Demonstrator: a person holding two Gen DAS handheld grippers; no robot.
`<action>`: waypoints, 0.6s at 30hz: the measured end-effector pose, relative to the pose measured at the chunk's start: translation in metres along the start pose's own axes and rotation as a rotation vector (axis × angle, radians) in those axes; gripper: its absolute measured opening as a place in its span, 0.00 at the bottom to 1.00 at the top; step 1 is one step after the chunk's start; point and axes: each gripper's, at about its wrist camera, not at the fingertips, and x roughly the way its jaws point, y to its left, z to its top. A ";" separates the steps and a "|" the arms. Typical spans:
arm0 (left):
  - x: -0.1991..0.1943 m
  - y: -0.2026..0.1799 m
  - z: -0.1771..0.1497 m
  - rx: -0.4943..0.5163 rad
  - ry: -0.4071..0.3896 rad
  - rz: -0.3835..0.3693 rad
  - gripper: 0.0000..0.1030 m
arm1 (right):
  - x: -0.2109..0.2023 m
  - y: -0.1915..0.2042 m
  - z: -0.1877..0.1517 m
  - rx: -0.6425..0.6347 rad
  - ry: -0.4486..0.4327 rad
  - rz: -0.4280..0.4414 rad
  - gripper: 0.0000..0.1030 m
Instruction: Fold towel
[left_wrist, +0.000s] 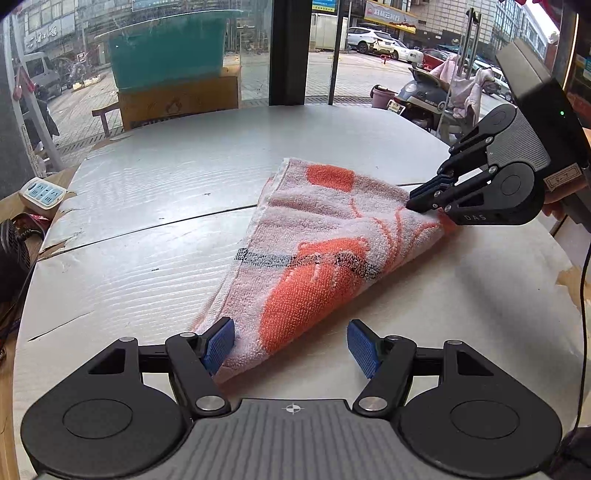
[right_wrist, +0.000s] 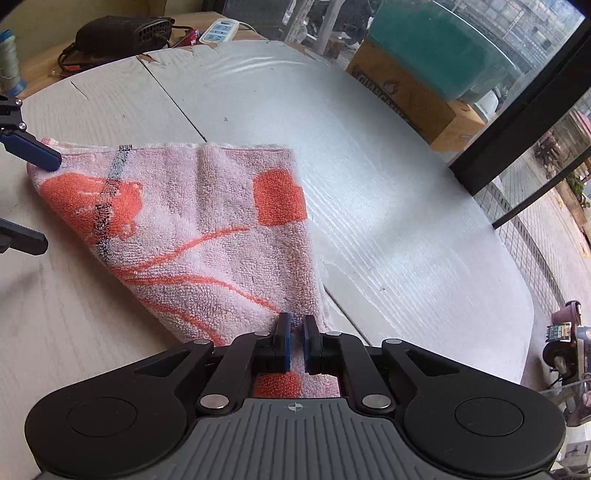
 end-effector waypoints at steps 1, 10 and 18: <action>0.000 -0.002 -0.001 -0.004 0.000 -0.002 0.67 | -0.005 0.001 -0.010 0.032 -0.007 -0.006 0.07; -0.006 -0.021 -0.002 -0.097 0.008 0.069 0.69 | -0.039 0.024 -0.067 0.390 -0.189 -0.122 0.07; -0.037 -0.043 -0.008 -0.199 -0.043 0.113 0.79 | -0.084 0.060 -0.080 0.540 -0.301 -0.116 1.00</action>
